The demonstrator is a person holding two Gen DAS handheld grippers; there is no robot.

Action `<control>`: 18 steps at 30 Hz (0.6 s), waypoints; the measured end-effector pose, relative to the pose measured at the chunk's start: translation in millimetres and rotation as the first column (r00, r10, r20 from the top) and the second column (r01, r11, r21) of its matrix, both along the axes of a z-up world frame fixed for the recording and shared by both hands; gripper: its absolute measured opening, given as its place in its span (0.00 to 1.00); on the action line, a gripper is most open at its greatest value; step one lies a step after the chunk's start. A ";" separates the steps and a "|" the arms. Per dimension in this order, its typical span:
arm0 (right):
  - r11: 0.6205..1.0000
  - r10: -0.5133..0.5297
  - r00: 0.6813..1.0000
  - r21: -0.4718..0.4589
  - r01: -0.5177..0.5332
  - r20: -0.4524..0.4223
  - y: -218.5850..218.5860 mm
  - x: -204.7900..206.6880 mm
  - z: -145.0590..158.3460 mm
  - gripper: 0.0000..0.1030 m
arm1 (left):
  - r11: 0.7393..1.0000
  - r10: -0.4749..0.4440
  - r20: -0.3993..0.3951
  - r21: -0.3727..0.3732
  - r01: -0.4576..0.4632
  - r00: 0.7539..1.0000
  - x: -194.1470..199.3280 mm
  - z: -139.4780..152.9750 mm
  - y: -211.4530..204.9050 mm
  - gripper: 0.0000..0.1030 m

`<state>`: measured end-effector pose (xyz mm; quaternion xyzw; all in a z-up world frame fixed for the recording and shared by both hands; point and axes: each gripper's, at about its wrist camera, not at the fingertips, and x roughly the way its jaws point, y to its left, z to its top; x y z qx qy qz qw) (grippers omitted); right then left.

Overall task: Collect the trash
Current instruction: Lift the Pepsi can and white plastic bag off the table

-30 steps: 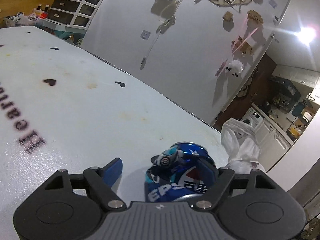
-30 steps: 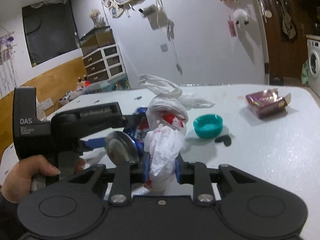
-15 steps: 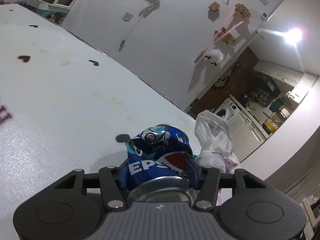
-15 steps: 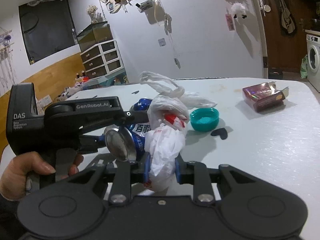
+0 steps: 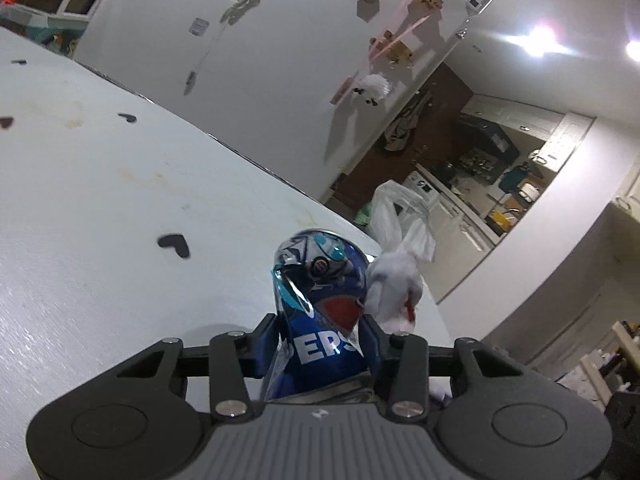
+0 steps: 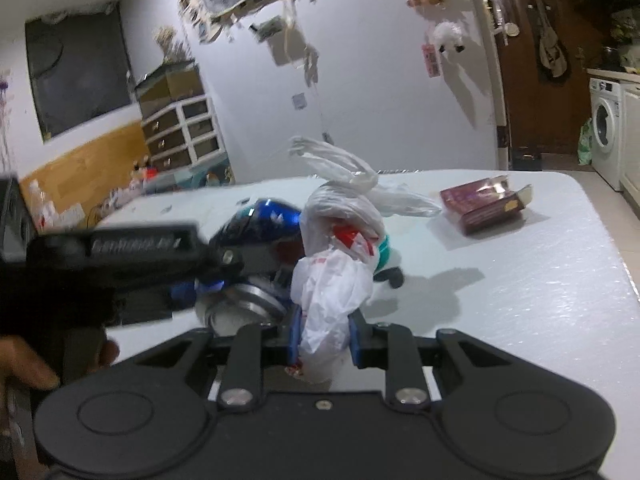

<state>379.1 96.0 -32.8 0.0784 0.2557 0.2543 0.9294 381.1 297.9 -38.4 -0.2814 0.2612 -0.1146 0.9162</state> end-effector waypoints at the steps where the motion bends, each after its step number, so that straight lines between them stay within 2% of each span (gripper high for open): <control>1: 1.000 -0.009 1.000 0.027 0.009 0.000 -6.2 1.1 1.1 0.24 | 1.000 -0.003 0.001 -0.004 0.003 1.000 -1.2 -0.8 -1.1 0.40; 5: 0.991 -0.043 0.999 0.124 0.046 -0.034 -28.3 9.1 0.9 0.24 | 0.999 -0.017 0.009 0.028 0.016 1.000 -5.5 2.5 -9.8 0.38; 11: 0.986 -0.092 0.993 0.130 0.101 -0.073 -33.7 19.3 -7.5 0.23 | 0.993 -0.097 0.031 0.075 0.095 0.995 -13.4 8.4 -28.3 0.34; 14: 0.979 -0.092 0.993 0.176 0.103 -0.067 -40.9 19.5 -7.0 0.23 | 0.987 -0.134 0.044 0.092 0.130 0.990 -15.5 9.7 -34.6 0.34; 18: 0.977 -0.076 0.996 0.198 0.083 -0.044 -45.4 18.9 -5.2 0.23 | 0.987 -0.139 0.046 0.090 0.135 0.989 -13.8 7.6 -35.2 0.34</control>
